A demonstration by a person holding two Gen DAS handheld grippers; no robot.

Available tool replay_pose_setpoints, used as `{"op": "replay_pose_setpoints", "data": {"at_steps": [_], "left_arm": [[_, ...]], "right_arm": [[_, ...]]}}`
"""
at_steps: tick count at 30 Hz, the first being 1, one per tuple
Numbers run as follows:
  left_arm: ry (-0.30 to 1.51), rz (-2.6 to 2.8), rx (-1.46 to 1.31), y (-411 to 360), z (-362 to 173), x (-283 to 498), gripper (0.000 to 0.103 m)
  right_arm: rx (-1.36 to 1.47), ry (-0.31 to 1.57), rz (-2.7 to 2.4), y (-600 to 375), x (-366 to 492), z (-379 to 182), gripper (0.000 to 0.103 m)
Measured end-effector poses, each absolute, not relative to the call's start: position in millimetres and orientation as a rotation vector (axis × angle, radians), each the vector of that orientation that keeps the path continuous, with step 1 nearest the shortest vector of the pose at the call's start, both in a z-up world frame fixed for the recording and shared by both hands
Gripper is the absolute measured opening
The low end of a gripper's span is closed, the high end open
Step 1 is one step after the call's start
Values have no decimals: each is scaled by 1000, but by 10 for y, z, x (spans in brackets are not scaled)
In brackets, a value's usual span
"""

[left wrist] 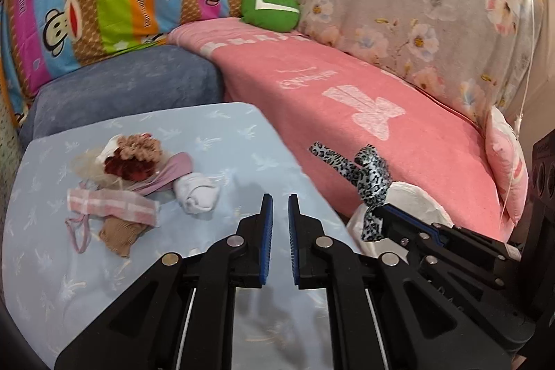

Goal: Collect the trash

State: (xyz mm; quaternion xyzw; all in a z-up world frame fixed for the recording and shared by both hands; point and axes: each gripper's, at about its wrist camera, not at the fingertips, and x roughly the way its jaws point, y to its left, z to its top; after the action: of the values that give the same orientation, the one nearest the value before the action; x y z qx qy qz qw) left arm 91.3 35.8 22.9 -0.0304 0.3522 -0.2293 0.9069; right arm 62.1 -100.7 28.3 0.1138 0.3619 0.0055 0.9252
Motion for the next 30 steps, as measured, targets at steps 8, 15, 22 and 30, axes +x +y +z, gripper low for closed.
{"op": "replay_pose_setpoints", "data": {"at_steps": [8,15,22,30], "left_arm": [[834,-406,-61,426,-154,943,61],[952,-306,-67,617,-700,1129,66],[1030,-309,-56,542,-1040,1286,66],[1050,-393,-18,351,-1065,1253,16]], "right_arm": [[267,743,-22,-1315,418,220,2],[289,792,4,-1212,575,-60,2],[289,842,13,-1110,734,-296,2],[304,863,-28,-1204,773,-401,2]]}}
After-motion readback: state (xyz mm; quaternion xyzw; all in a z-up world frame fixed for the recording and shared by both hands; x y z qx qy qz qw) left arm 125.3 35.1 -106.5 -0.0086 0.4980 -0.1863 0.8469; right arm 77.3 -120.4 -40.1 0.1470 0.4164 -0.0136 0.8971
